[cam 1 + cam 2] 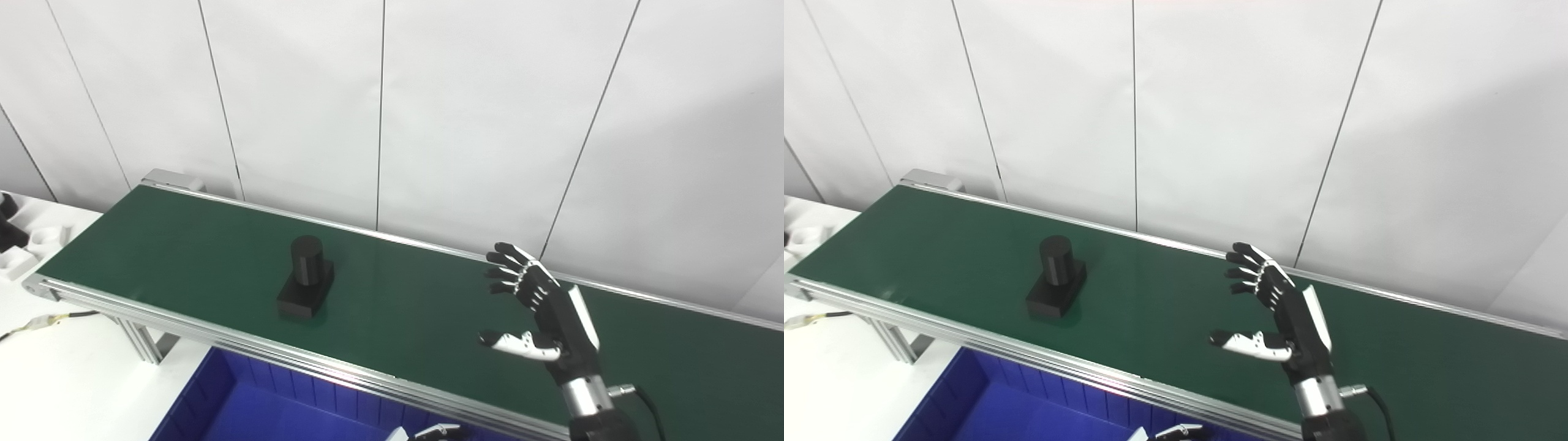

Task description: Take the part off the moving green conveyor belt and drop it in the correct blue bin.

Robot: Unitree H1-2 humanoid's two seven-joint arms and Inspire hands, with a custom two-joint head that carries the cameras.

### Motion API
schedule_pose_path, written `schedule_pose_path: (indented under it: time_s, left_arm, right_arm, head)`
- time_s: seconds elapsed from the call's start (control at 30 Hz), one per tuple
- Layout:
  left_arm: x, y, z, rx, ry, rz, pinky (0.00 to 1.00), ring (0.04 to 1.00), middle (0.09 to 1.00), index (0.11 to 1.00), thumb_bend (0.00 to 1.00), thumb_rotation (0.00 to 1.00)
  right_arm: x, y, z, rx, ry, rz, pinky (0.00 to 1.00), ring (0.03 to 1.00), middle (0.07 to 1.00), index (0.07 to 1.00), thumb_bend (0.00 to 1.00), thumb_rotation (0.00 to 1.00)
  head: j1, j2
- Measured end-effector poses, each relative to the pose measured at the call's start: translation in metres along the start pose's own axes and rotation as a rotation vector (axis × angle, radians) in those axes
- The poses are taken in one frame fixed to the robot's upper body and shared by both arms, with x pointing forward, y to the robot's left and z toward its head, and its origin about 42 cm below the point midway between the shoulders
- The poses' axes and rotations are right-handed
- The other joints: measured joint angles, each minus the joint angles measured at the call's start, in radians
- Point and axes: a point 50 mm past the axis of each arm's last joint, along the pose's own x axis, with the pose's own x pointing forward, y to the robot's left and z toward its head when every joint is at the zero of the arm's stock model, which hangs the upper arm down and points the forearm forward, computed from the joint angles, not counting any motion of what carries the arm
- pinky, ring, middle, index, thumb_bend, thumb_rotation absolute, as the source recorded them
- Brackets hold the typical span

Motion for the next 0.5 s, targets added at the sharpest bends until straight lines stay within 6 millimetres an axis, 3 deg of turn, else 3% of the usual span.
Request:
schedule_pose_path:
  time_s: [0.27,0.5]
  left_arm:
    - [0.0,-0.004,0.001,-0.002,0.0,0.0,0.65,0.766,0.828,0.811,0.97,0.4]
    - [-0.002,-0.011,0.003,0.014,-0.014,-0.001,0.67,0.775,0.824,0.816,0.98,0.42]
  right_arm:
    - [0.023,0.004,-0.01,0.025,0.051,-0.004,0.68,0.745,0.841,0.863,0.91,0.26]
    - [0.029,0.009,-0.021,0.049,0.101,-0.022,0.65,0.735,0.842,0.871,0.9,0.24]
  head:
    - [0.017,0.006]
    - [0.025,0.012]
